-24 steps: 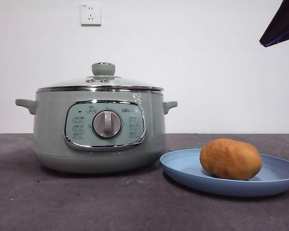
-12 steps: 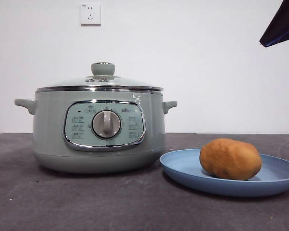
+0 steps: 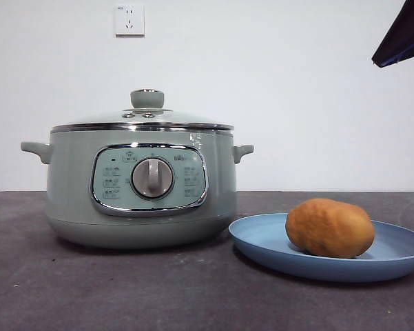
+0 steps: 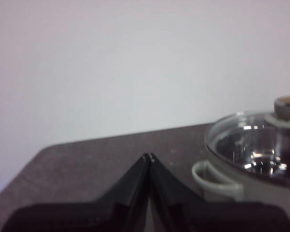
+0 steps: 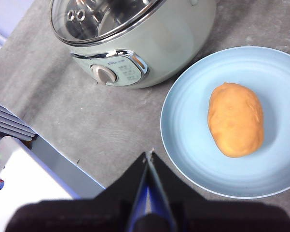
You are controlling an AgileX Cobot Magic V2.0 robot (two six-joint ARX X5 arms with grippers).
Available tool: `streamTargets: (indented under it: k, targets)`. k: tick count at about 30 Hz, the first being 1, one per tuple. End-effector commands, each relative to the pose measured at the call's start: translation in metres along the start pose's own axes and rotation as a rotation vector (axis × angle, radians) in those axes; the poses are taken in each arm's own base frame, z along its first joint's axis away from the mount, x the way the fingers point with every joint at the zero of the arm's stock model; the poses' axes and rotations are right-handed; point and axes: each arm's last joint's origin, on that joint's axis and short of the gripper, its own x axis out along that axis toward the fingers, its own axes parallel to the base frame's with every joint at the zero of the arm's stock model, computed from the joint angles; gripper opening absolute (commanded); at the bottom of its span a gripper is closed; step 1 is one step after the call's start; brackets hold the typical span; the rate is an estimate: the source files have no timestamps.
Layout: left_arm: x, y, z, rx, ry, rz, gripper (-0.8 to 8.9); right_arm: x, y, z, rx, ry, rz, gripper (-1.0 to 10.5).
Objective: Take the potato out from the steamer,put the potato on the plate,close the lid
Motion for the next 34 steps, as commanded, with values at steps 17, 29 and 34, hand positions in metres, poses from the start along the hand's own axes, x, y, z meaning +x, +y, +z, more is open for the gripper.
streamTargets:
  k: [17,29,34]
  targets:
    - [-0.004,-0.003,-0.051,-0.083,0.249,-0.002,-0.03,0.000,0.000,0.001,0.002,-0.005,-0.001,0.0]
    - [-0.005,-0.004,-0.055,-0.089,0.294,-0.008,-0.03,0.000,0.000,0.001,0.002,-0.005,-0.001,0.0]
    - [-0.005,-0.004,-0.055,-0.089,0.294,-0.008,-0.03,0.000,0.000,0.001,0.001,-0.005,-0.001,0.0]
